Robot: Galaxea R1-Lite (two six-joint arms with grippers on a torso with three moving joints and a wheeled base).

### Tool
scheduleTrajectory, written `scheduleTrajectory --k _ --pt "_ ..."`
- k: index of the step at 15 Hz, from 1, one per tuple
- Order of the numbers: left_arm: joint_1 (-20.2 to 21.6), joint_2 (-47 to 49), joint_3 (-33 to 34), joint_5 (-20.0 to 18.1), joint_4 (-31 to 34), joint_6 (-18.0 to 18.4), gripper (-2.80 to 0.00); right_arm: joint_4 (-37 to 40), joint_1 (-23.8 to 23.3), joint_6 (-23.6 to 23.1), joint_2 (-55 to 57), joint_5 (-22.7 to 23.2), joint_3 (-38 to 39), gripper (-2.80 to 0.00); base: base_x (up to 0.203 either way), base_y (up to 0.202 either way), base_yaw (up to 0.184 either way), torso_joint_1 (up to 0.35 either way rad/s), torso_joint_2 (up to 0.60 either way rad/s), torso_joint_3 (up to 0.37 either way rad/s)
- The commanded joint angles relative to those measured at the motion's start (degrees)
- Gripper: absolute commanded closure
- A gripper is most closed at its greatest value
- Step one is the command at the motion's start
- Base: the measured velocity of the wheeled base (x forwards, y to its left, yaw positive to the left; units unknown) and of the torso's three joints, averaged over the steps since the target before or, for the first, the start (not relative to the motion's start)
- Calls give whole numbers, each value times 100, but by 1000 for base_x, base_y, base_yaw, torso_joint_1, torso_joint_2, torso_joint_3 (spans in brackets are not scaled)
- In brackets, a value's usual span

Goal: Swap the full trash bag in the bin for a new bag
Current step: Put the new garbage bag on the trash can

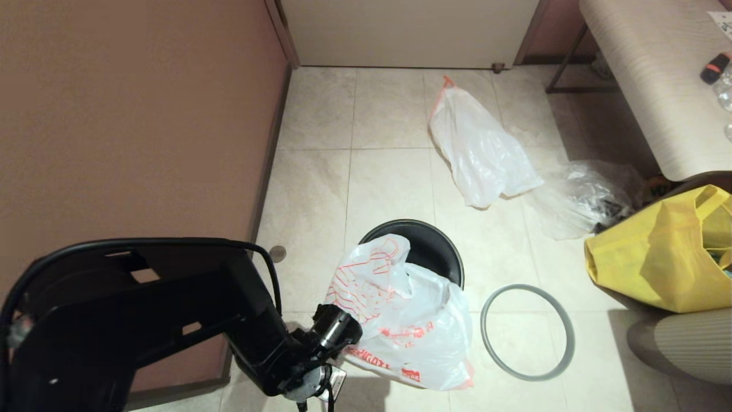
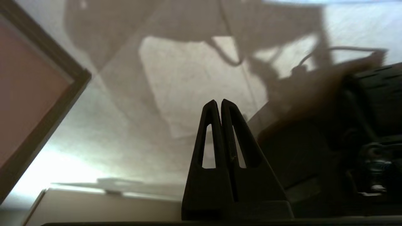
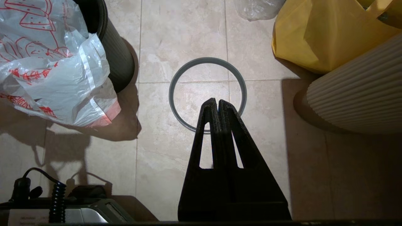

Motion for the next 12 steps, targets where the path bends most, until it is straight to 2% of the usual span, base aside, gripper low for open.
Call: scheduleTrajectory --k 1,2,3,4,7,12 --pt "12 323 -128 72 -65 -12 0 5 5 2 263 1 0 0 0 0 0 0 0 0" --pt "49 443 -218 158 -300 -5 0 5 1 2 272 1 0 0 0 0 0 0 0 0" --pt "77 541 -209 303 -477 3 -280 5 -1 2 263 1 0 0 0 0 0 0 0 0" --pt "87 661 -162 468 -527 17 -280 5 -1 2 272 1 0 0 0 0 0 0 0 0" --pt "344 835 -119 516 -642 4 -280 5 22 -2 418 1 0 0 0 0 0 0 0 0" --pt "643 955 380 452 -2380 75 -280 5 25 2 333 1 0 0 0 0 0 0 0 0"
